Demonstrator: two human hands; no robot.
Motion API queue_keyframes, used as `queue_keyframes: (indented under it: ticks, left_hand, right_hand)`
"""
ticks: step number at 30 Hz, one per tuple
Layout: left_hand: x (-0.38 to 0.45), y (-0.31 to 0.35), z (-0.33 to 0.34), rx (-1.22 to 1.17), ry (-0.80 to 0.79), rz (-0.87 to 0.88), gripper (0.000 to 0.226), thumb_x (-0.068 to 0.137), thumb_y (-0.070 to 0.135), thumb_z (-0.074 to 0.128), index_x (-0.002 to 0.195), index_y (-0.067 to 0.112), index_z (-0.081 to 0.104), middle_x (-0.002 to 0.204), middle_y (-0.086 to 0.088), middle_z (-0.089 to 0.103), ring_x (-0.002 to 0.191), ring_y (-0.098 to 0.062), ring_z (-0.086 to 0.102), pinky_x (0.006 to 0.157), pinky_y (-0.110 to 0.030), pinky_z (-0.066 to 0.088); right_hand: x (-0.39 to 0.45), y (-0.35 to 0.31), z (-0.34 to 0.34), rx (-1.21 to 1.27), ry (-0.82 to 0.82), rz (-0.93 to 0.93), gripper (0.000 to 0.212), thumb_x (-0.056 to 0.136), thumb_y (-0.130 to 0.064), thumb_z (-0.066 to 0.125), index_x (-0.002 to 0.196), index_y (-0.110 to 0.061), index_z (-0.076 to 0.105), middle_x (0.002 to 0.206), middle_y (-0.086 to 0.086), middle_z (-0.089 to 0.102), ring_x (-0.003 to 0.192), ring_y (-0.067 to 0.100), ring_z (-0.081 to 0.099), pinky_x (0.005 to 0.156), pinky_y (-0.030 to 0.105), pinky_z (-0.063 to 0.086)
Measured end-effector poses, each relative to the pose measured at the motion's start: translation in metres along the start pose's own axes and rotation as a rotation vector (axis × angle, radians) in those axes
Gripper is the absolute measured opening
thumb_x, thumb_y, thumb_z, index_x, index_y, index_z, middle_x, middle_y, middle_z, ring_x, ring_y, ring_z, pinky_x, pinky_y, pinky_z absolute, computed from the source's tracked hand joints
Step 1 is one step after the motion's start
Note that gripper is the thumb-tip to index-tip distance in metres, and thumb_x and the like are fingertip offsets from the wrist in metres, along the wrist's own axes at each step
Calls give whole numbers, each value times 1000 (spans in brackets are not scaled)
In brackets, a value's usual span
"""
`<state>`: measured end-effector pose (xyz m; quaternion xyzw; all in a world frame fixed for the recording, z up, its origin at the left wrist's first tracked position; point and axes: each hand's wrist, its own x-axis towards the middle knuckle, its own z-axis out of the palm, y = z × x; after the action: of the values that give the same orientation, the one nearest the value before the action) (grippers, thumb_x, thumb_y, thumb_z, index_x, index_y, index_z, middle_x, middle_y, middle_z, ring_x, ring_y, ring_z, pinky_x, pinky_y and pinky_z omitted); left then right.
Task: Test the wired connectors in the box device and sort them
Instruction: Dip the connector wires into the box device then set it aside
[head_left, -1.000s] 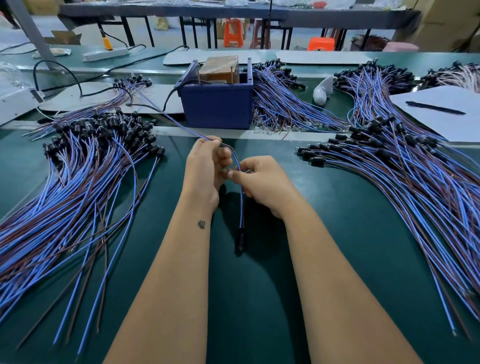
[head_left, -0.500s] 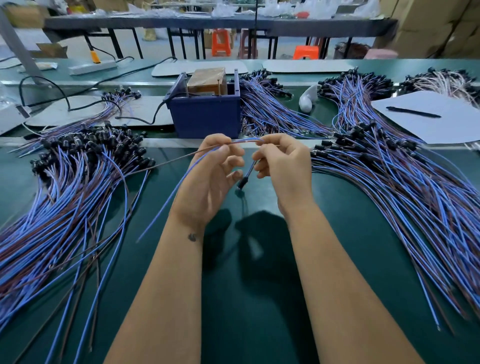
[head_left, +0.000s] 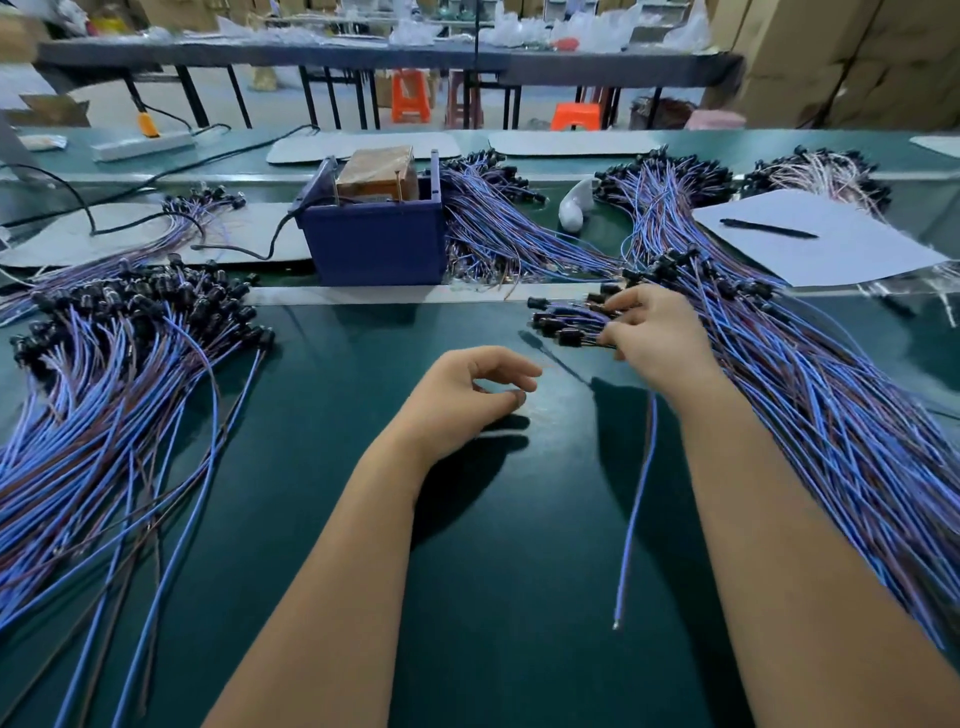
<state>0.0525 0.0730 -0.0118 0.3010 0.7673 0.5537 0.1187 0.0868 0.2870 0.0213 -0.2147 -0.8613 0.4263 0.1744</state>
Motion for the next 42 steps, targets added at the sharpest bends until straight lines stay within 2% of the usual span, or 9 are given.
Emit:
queue_keyframes:
  ticks: [5, 10, 15, 18, 21, 24, 28, 33, 42]
  left_hand:
    - [1, -2, -1, -53, 43, -26, 29, 88, 6, 64, 93, 33, 73, 92, 5, 75, 79, -5, 66, 86, -27, 52]
    - [2, -1, -2, -49, 130, -25, 28, 88, 4, 61, 90, 29, 73, 86, 6, 75, 82, -6, 67, 76, -14, 50]
    - [-1, -7, -24, 205, 404, -95, 27, 86, 8, 58, 89, 31, 71, 93, 9, 71, 72, -7, 57, 69, -18, 45]
    - [-14, -16, -55, 472, 707, -159, 29, 87, 8, 55, 107, 22, 70, 117, -2, 62, 92, -18, 55, 76, -22, 36]
    - [-25, -19, -76, 506, 921, -359, 39, 88, 9, 55, 126, 16, 60, 139, -13, 43, 88, -26, 47, 76, -30, 34]
    - [-27, -18, -83, 508, 882, -580, 52, 88, 14, 55, 139, 14, 47, 144, -19, 37, 106, -38, 53, 85, -40, 40]
    - [-26, -20, -81, 576, 807, -585, 51, 88, 15, 53, 139, 13, 47, 131, -19, 49, 106, -39, 54, 75, -38, 39]
    - [-24, -23, -84, 607, 820, -625, 47, 90, 15, 52, 137, 14, 49, 129, -18, 52, 105, -38, 55, 73, -38, 40]
    - [-16, -32, -76, 603, 810, -422, 37, 90, 5, 47, 121, 17, 62, 118, -10, 60, 90, -24, 52, 69, -34, 37]
  right_hand:
    - [4, 14, -28, -446, 251, 60, 33, 82, -4, 53, 105, -21, 67, 104, 9, 69, 98, 34, 60, 90, 42, 47]
    - [-1, 11, -14, -682, 269, 94, 33, 85, -14, 54, 116, -19, 66, 124, 16, 59, 119, 38, 46, 98, 41, 34]
    - [-16, -25, 35, -546, 137, -52, 32, 89, -20, 52, 117, -24, 65, 126, 13, 57, 118, 36, 46, 95, 39, 35]
    - [-32, -53, 72, -409, 2, -206, 29, 90, -20, 52, 116, -24, 65, 124, 10, 58, 118, 33, 46, 97, 38, 36]
    - [-46, -74, 105, -268, -97, -314, 24, 92, -22, 52, 112, -22, 65, 120, 8, 58, 114, 30, 46, 97, 38, 36]
    - [-57, -80, 136, -265, -167, -348, 22, 92, -25, 51, 109, -21, 65, 116, 8, 57, 110, 29, 47, 94, 38, 36]
    - [-60, -68, 156, -394, -182, -381, 21, 93, -30, 48, 107, -24, 63, 113, 1, 52, 109, 25, 41, 84, 35, 26]
    - [-55, -61, 151, -219, -209, -353, 20, 93, -27, 49, 101, -24, 67, 112, -2, 57, 108, 22, 42, 82, 28, 23]
    - [-60, -63, 141, 175, -206, -231, 17, 92, -16, 51, 91, -21, 67, 87, -6, 66, 93, 19, 57, 83, 32, 45]
